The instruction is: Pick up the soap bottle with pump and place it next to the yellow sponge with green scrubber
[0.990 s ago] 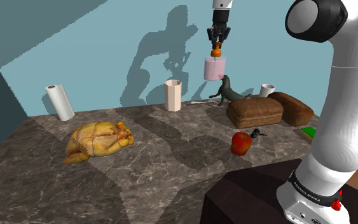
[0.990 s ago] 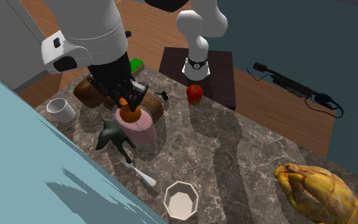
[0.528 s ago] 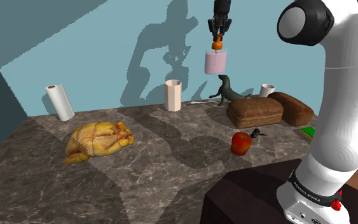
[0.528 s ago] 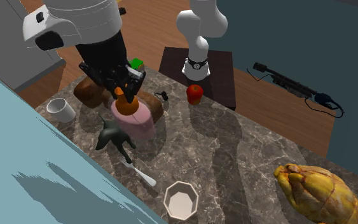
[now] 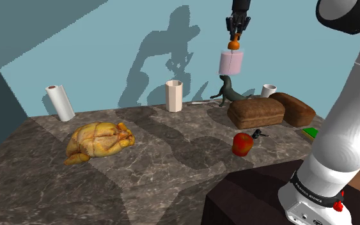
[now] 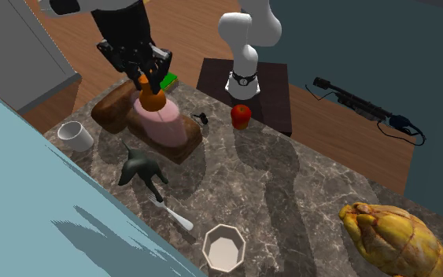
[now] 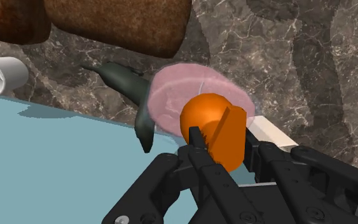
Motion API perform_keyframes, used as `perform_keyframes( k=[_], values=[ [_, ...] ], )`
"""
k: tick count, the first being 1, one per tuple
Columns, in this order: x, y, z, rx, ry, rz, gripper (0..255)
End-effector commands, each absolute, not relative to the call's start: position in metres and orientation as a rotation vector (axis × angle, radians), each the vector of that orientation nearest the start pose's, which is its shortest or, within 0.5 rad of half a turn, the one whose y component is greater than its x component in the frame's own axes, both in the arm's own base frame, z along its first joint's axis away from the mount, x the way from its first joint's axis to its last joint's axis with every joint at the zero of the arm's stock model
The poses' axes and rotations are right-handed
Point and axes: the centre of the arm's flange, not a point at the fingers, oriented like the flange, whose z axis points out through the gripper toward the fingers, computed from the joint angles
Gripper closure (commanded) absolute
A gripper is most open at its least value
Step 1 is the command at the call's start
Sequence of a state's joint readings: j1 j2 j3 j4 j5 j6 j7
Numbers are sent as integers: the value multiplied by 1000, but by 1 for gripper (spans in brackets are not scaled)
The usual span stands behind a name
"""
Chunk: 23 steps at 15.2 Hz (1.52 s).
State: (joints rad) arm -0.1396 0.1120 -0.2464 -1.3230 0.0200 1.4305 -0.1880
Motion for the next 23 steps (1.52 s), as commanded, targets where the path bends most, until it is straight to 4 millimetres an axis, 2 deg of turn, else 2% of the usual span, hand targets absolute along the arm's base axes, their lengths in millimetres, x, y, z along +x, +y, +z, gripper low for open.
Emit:
perform_keyframes(
  k=[1,23],
  values=[
    [510,-212,664,-3134,302,5,255],
    [238,-313,665,-3134,302,5,255]
  ],
)
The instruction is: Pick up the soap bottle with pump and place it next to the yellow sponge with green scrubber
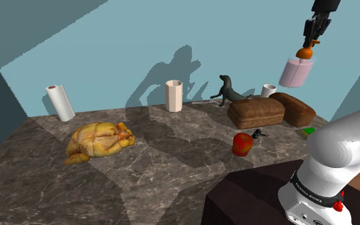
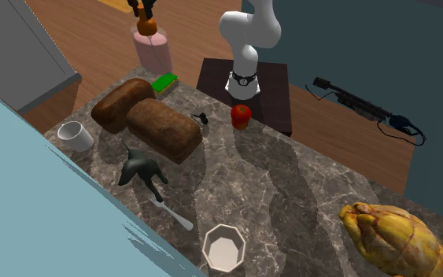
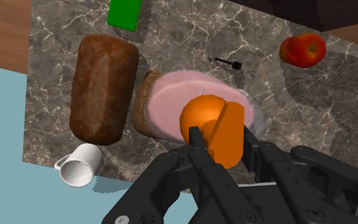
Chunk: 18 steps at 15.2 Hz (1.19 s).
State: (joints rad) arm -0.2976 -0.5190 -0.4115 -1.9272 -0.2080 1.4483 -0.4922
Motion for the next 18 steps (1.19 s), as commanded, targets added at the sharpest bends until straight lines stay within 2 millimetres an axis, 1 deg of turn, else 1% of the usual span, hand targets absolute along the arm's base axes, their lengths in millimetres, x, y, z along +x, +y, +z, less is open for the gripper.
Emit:
perform_keyframes(
  k=[1,5,6,18],
  values=[
    [226,-318,665,-3134,302,5,255],
    [176,-336,665,-3134,302,5,255],
    [172,-338,665,-3134,302,5,255],
    [172,-338,602,-3134,302,5,255]
  ],
)
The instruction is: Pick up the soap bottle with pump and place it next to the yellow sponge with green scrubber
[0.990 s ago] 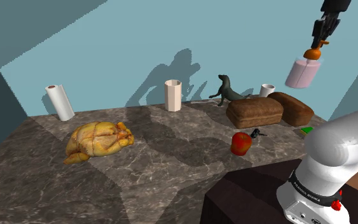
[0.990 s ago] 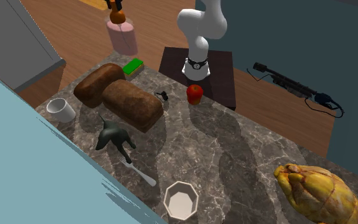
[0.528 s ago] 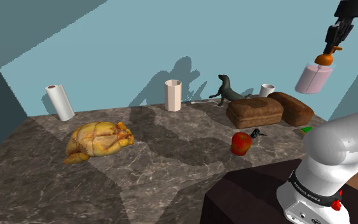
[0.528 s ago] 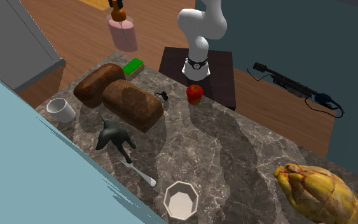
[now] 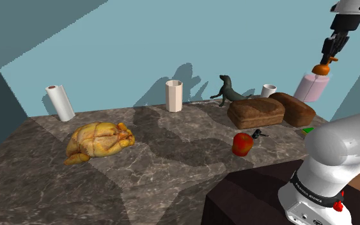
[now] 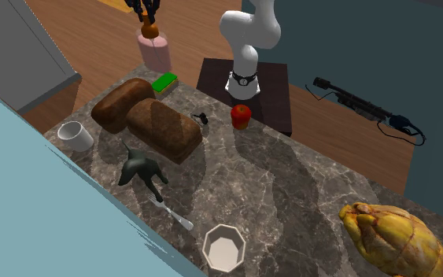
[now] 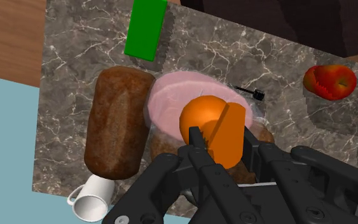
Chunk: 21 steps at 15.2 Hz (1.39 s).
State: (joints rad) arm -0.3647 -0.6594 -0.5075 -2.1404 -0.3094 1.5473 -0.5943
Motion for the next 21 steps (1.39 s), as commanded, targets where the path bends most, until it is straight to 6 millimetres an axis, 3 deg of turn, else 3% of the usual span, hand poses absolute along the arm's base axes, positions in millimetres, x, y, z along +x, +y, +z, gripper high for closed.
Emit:
perform_keyframes(
  k=[1,21],
  values=[
    [172,-338,596,-3134,302,5,255],
    [172,-338,491,-3134,302,5,255]
  ],
)
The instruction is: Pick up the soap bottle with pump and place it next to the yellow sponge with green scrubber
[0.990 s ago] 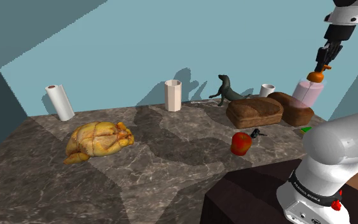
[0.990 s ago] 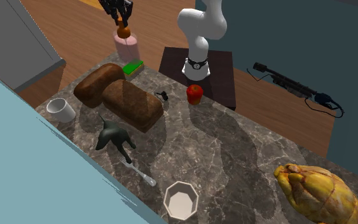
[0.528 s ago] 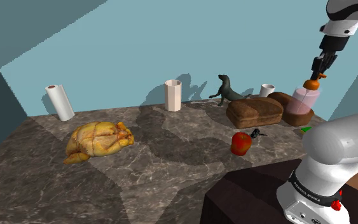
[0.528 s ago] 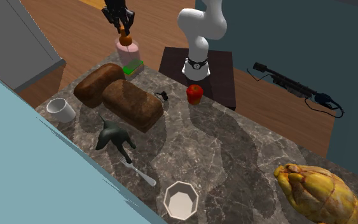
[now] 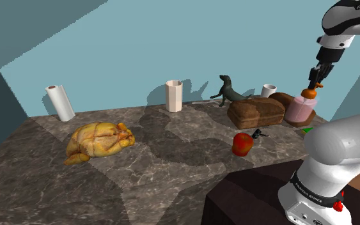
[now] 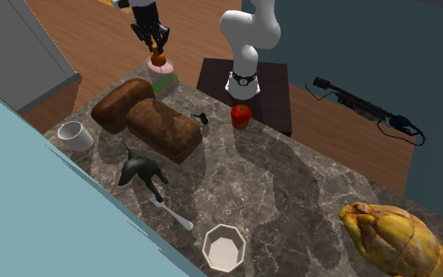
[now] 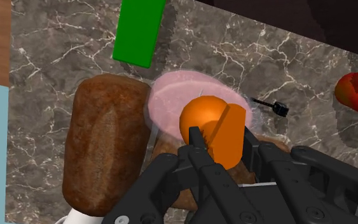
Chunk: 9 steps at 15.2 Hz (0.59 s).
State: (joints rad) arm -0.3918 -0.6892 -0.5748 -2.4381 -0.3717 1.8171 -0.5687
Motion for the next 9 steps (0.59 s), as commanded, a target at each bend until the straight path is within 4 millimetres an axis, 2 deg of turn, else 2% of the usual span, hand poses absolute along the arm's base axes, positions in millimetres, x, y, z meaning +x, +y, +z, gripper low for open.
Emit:
perform_keyframes(
  k=[1,9],
  values=[
    [172,-338,486,-3134,302,5,255],
    [172,-338,443,-3134,302,5,255]
  ],
)
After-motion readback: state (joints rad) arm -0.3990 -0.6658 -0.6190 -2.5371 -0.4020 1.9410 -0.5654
